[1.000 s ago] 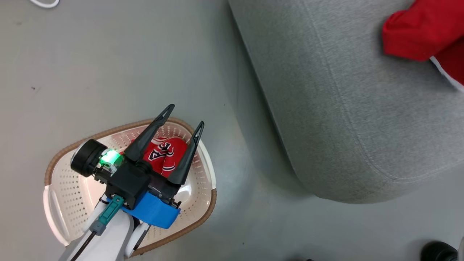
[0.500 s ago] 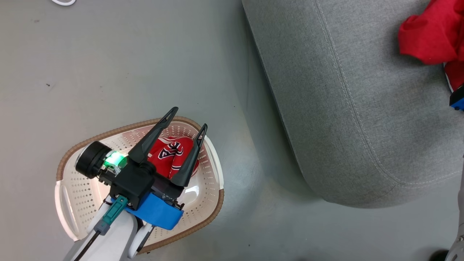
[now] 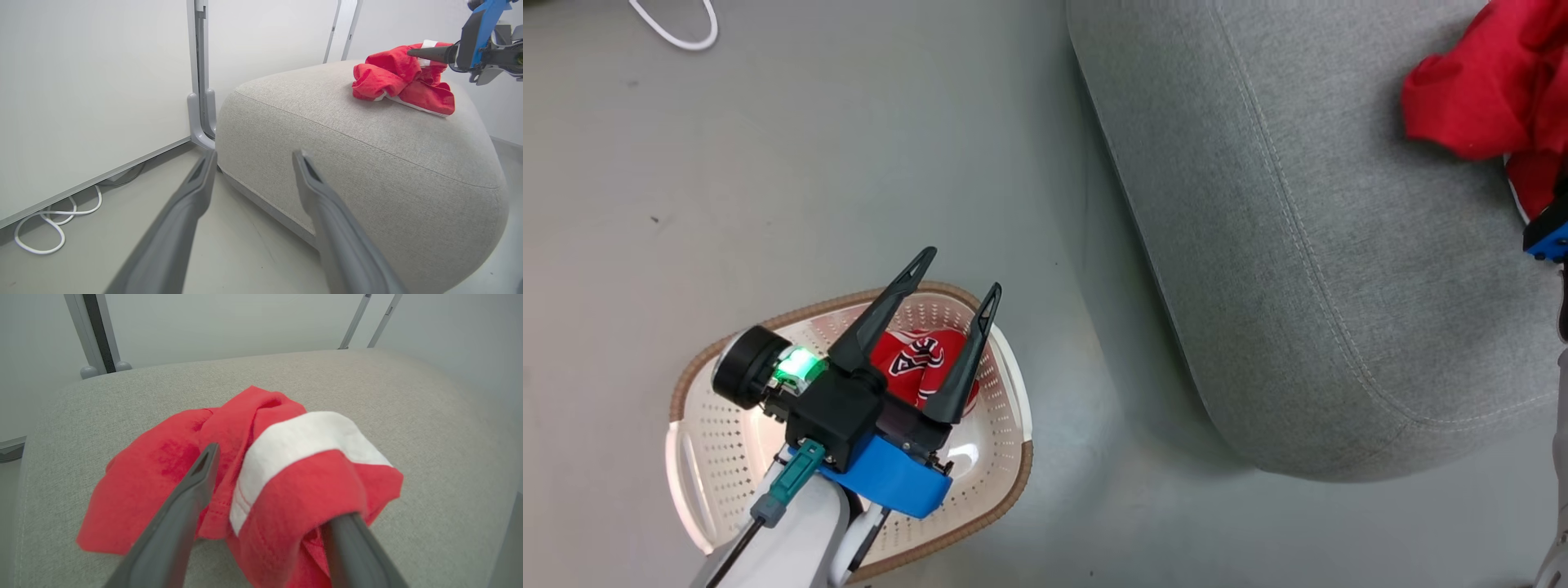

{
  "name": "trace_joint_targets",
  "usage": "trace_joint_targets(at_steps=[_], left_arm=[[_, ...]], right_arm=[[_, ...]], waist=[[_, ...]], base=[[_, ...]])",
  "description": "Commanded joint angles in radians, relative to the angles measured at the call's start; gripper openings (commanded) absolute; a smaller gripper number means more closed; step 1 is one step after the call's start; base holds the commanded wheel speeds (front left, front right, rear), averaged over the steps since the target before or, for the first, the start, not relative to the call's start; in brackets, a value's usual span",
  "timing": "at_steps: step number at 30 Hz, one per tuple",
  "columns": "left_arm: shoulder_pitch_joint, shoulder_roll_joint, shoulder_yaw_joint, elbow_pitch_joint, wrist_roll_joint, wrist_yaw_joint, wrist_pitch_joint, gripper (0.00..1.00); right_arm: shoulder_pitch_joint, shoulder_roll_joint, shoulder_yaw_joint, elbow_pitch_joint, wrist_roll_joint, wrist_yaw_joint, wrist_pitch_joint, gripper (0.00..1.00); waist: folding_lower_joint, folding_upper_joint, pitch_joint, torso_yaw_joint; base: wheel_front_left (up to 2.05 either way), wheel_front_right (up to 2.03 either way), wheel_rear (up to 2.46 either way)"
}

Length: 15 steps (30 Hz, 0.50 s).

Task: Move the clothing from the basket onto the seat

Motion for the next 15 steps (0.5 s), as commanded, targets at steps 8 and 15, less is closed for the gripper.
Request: trace_joint_targets(at_steps=[8, 15], left_arm=[[0.047, -0.045, 0.019, 0.043, -0.029, 0.000, -0.005, 1.00], [0.098, -0.091, 0.033, 0.085, -0.051, -0.001, -0.005, 1.00]], right_arm=[[0.076, -0.012, -0.013, 0.030, -0.023, 0.000, -0.020, 1.00], [0.175, -0.008, -0.013, 0.022, -0.004, 0.000, -0.042, 1.00]], waist=[[0.0000, 0.0000, -0.122, 0.023], [0.0000, 0.0000, -0.233, 0.047]], base=[[0.00, 0.00, 0.00], [0.00, 0.00, 0.00]])
